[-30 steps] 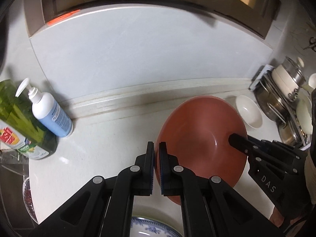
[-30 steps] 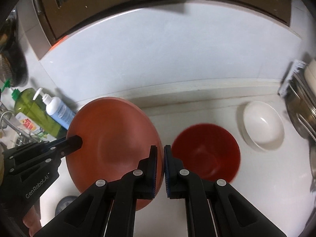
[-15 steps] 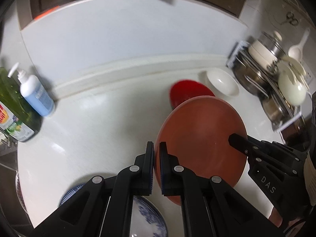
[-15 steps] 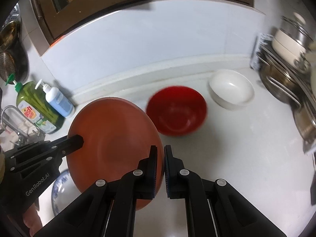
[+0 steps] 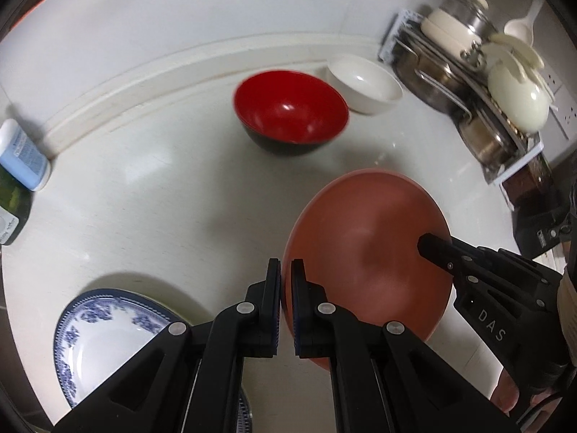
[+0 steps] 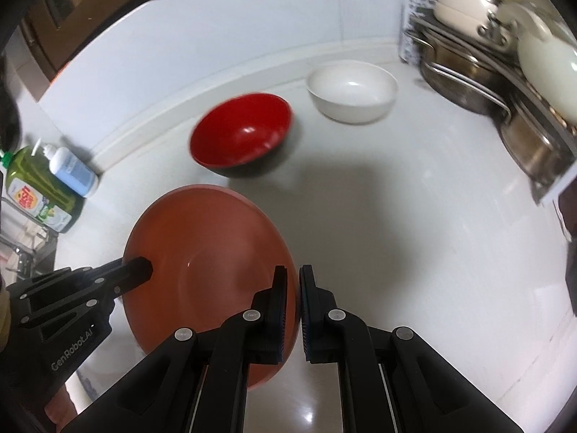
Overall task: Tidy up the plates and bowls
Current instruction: 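Carry the pink bowl with both tools toward the plate stack, then lower the pink bowl beside the plate stack and open both tools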
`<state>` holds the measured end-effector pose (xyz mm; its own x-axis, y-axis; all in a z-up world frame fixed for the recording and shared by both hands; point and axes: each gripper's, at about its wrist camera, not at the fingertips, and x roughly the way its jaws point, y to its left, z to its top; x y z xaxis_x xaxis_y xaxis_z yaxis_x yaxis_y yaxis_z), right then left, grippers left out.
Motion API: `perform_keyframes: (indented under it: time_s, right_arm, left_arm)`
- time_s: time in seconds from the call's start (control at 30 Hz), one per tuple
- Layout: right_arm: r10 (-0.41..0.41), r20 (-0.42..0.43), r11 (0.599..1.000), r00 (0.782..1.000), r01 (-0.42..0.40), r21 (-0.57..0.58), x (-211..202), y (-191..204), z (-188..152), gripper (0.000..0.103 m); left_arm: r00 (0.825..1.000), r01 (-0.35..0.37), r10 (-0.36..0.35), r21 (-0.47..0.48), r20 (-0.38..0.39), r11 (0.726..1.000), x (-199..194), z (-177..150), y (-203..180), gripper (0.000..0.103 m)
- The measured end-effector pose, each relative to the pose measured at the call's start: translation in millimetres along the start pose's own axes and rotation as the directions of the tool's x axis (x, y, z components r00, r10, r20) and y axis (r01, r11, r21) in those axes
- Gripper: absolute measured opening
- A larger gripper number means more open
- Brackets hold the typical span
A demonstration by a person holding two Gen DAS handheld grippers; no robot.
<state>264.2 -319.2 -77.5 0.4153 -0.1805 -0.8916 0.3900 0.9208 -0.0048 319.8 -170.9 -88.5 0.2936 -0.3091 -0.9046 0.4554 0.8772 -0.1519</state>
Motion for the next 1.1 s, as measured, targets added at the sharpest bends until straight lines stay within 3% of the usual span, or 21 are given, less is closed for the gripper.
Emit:
perform_keyframes:
  time_s: [0.4,1.1]
  right_arm:
    - [-0.018,-0.076,1.0,0.997,0.019,0.015,22.7,-27.9,-9.5,0.009]
    - [-0.01,-0.105,0.999,0.994,0.013,0.03,44.4,-34.4,-10.0,0.01]
  left_arm:
    - [0.997,0.009,-0.009,-0.007,-0.08,1.0,31.2,-5.2,-11.0,0.007]
    - [0.994,0.007,-0.01,-0.034,-0.112,0.999,47.5,0.4,-8.8,0.007]
